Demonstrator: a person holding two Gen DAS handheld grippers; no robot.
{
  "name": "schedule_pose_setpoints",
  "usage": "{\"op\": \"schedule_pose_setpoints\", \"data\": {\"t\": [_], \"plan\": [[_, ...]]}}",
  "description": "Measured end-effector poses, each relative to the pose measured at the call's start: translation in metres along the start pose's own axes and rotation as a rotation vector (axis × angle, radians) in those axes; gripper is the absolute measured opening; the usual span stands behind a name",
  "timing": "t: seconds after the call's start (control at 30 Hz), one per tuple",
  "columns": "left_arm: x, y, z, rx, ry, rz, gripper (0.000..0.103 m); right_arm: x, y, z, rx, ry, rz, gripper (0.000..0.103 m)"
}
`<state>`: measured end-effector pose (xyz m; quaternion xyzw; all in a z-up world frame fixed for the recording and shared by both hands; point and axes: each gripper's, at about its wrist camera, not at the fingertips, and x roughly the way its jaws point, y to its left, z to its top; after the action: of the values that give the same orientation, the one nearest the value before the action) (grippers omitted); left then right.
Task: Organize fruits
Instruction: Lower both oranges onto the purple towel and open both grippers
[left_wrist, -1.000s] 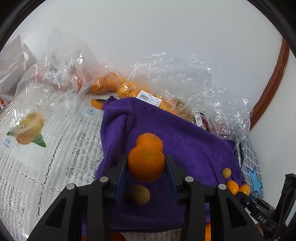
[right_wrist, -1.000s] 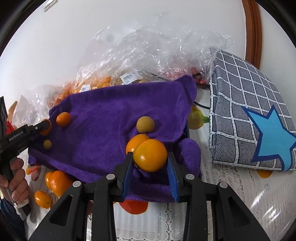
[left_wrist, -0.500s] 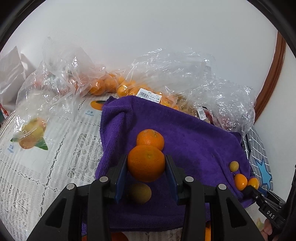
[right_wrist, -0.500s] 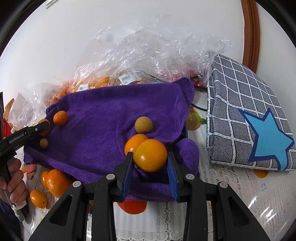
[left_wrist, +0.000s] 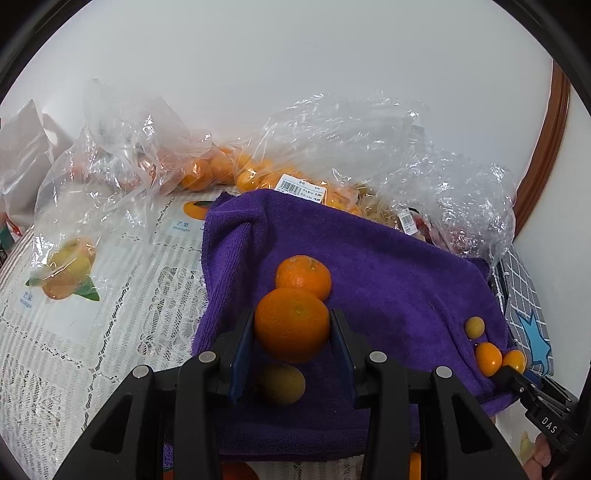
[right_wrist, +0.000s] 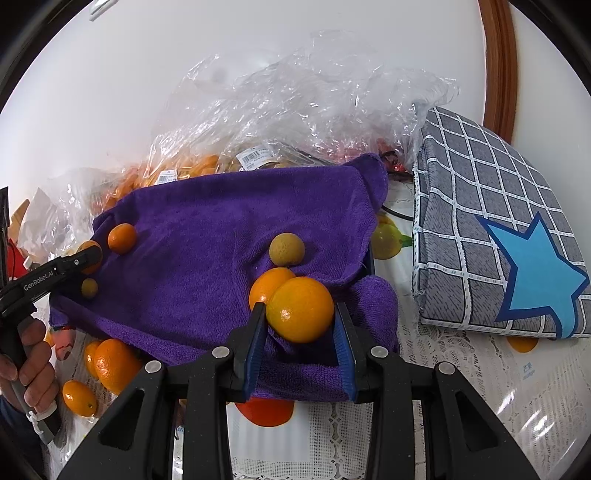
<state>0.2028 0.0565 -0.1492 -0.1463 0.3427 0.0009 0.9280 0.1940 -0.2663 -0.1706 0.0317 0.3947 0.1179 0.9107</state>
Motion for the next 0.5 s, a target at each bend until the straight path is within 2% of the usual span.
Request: {"op": "schedule_pose_setpoints", "data": {"t": [0.4, 0.5], "plan": [[0.0008, -0.0007, 0.0003, 0.004, 0.002, 0.004, 0.038, -0.0039, -0.0004, -0.0011, 0.010, -0.010, 0.003, 0.037], [0.0001, -0.0005, 0.0004, 0.003, 0.000, -0.004, 0.038, -0.0062, -0.0015, -0.0010, 0.017, -0.023, -0.001, 0.041]]}}
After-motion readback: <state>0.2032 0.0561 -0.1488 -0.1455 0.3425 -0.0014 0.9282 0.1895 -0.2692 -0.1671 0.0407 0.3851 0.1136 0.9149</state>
